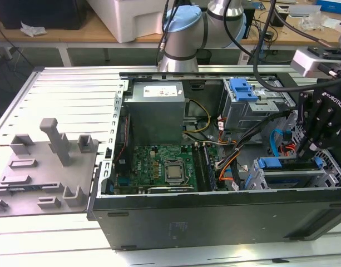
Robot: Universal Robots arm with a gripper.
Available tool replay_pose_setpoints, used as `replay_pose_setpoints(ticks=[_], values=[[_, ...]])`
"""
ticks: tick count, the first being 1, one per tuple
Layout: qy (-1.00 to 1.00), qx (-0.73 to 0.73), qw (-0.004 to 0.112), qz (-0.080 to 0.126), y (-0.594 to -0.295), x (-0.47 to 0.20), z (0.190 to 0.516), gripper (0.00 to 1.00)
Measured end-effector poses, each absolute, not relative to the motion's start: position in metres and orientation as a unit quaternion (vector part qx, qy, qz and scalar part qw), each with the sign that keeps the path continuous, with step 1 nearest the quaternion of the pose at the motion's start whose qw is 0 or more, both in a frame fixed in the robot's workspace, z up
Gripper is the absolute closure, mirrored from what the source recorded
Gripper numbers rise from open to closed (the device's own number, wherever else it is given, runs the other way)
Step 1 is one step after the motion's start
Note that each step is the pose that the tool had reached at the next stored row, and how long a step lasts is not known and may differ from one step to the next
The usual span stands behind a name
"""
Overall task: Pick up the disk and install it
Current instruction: 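Insert the first disk wire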
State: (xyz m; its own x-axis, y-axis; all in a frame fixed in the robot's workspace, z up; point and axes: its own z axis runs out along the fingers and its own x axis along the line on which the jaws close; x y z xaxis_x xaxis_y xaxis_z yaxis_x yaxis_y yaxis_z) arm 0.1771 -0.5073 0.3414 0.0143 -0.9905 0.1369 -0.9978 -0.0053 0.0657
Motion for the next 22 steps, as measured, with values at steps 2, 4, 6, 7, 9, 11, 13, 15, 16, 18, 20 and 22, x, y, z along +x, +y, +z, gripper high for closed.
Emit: replay_pose_setpoints(ticks=[2,4,6,7,9,11,13,15,16,18,20,22], values=[[-0.702,0.708,0.071,0.026,-0.5074,0.1770,0.3412,0.82],[-0.702,0.708,0.071,0.026,-0.5073,0.1770,0.3406,0.82],[-0.702,0.708,0.071,0.026,-0.5073,0.1768,0.3400,0.82],[-0.702,0.708,0.071,0.027,-0.5073,0.1766,0.3395,0.82],[-0.702,0.708,0.070,0.027,-0.5073,0.1765,0.3389,0.82],[-0.702,0.708,0.070,0.028,-0.5073,0.1764,0.3378,0.82],[-0.702,0.708,0.069,0.028,-0.5073,0.1764,0.3373,0.82],[-0.702,0.708,0.069,0.028,-0.5073,0.1763,0.3366,0.82],[-0.702,0.708,0.069,0.028,-0.5073,0.1763,0.3364,0.82],[-0.702,0.708,0.069,0.029,-0.5073,0.1763,0.3358,0.82],[-0.702,0.708,0.068,0.029,-0.5073,0.1763,0.3354,0.82],[-0.702,0.708,0.068,0.029,-0.5074,0.1763,0.3351,0.82]])
